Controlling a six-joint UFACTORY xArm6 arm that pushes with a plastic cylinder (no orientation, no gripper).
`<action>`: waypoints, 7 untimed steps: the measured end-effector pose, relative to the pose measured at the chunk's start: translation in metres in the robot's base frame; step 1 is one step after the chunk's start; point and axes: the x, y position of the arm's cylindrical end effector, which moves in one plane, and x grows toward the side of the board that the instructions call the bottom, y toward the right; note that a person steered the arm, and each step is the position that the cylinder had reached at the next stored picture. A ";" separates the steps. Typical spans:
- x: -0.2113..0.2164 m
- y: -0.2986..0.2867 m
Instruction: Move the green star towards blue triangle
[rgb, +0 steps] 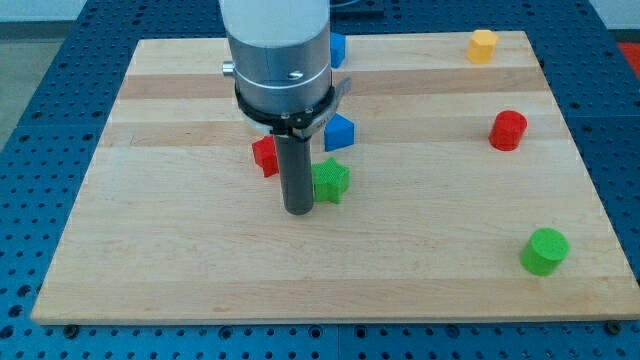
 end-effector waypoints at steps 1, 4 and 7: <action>0.001 0.011; 0.001 0.043; -0.015 0.043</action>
